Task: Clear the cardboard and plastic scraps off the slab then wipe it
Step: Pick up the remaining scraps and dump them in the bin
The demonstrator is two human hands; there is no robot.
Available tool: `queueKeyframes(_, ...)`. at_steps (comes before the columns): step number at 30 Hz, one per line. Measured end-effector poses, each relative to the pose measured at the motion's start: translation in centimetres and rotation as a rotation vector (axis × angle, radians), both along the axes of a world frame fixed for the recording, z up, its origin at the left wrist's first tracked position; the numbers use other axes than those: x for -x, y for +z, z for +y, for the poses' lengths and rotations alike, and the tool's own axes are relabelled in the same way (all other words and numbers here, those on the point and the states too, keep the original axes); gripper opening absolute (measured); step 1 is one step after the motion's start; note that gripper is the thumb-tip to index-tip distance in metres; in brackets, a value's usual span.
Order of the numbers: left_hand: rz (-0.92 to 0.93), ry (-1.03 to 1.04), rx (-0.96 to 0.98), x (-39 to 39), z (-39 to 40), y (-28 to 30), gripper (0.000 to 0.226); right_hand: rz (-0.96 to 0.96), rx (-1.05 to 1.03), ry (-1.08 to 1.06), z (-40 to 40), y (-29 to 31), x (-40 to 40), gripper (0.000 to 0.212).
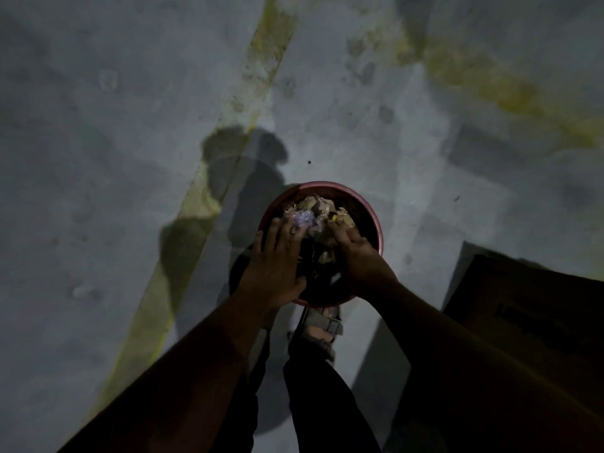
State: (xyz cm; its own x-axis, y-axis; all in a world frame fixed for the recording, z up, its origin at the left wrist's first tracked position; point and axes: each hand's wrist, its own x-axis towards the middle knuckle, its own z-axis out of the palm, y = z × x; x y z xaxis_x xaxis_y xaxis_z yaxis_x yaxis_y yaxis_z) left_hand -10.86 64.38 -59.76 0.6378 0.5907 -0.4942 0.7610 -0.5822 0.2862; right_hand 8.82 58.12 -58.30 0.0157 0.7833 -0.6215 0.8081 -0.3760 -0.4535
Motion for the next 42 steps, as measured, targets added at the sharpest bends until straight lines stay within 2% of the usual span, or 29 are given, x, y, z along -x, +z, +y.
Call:
queueKeyframes(1, -0.020, 0.011, 0.000, 0.4, -0.2, 0.9, 0.108, 0.022, -0.004, -0.010, -0.4, 0.6, 0.0, 0.086)
queueKeyframes(2, -0.041, 0.016, -0.006, 0.6, -0.3, 1.7, 0.107, 0.045, 0.004, -0.099, -0.4, 1.5, 0.1, 0.072)
queueKeyframes(4, -0.068, 0.005, -0.017, 1.0, -0.5, 2.6, 0.103, 0.018, 0.003, -0.126, 0.1, 1.9, 0.4, 0.043)
queueKeyframes(6, -0.075, -0.026, -0.036, 1.4, -0.4, 2.8, 0.100, -0.020, 0.017, -0.069, 0.5, 2.4, 0.8, 0.032)
queueKeyframes(8, -0.053, -0.052, -0.052, 1.6, -0.3, 2.8, 0.100, -0.125, -0.058, -0.033, 0.7, 2.6, 1.1, 0.035)
queueKeyframes(11, -0.039, -0.065, -0.055, 1.8, -0.3, 3.3, 0.097, -0.047, -0.179, -0.044, 0.2, 3.1, 1.5, 0.057)
queueKeyframes(13, -0.032, -0.072, -0.071, 1.9, -0.4, 4.0, 0.091, -0.073, -0.216, -0.017, -0.5, 3.5, 2.0, 0.060)
queueKeyframes(15, -0.062, -0.069, -0.094, 1.9, -0.7, 5.5, 0.082, -0.155, -0.224, -0.024, -1.3, 4.9, 2.5, 0.056)
queueKeyframes(18, -0.146, -0.023, -0.102, 1.5, -0.9, 9.4, 0.078, -0.248, -0.172, -0.057, -2.2, 8.3, 3.1, 0.067)
queueKeyframes(24, -0.173, 0.046, -0.109, 1.3, -1.3, 22.2, 0.084, -0.276, -0.213, -0.104, -3.5, 20.4, 5.2, 0.073)
queueKeyframes(32, -0.231, -0.156, -0.271, 4.3, -3.7, 39.0, 0.082, -0.355, -0.288, -0.219, -7.1, 37.1, 10.3, 0.065)
queueKeyframes(37, -0.354, -0.266, -0.330, 5.6, -5.5, 46.5, 0.074, -0.426, -0.351, -0.407, -11.0, 45.4, 12.9, 0.062)
queueKeyframes(42, -0.320, -0.482, -0.367, 3.6, -8.2, 53.1, 0.076, -0.554, -0.391, -0.583, -16.7, 51.3, 13.6, 0.065)
